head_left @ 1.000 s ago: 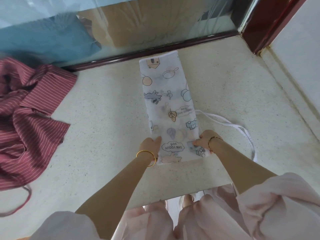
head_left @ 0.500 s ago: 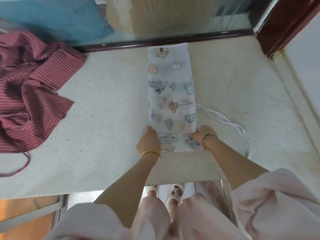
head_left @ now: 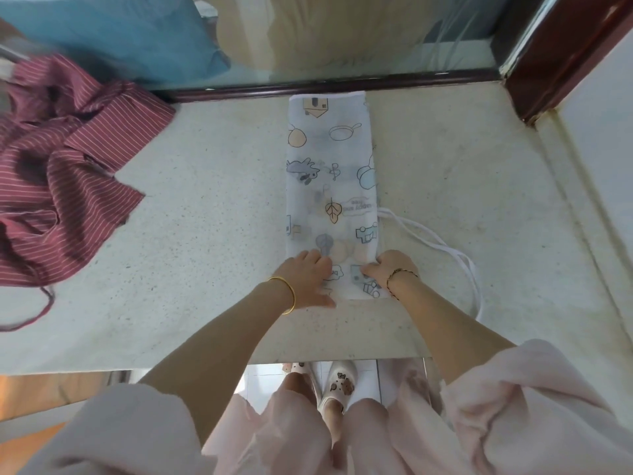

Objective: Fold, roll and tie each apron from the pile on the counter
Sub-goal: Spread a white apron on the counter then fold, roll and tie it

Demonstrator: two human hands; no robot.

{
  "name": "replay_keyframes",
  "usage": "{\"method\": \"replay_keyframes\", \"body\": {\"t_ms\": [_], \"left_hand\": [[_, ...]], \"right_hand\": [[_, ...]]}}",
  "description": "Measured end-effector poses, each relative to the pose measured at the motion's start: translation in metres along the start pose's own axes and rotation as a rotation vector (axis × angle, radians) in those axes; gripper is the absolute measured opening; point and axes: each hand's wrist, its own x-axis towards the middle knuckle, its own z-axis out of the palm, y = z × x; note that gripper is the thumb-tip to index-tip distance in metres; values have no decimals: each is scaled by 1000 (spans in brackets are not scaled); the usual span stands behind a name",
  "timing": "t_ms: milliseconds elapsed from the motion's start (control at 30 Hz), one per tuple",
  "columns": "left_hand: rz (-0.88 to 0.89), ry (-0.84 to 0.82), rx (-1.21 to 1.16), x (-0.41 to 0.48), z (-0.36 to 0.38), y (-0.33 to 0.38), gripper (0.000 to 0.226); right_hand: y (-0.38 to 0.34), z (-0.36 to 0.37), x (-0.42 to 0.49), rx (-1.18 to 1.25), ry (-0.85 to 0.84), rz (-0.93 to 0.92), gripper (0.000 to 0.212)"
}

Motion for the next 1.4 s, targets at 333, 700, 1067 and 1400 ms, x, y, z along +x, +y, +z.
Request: {"method": "replay_keyframes", "body": {"t_ms": [333, 700, 1067, 1400], "left_hand": [[150, -139, 299, 11, -7, -7, 42], [257, -274, -51, 1, -54, -24, 8], [48, -312, -510, -4, -94, -40, 26], [58, -339, -611, 4, -125, -31, 11]], "right_hand": [[6, -30, -16, -136, 366, -269, 20], [-13, -86, 24, -911, 15, -653, 84], [11, -67, 40, -703, 35, -700, 70], [19, -60, 38, -608, 53, -651, 53]]}}
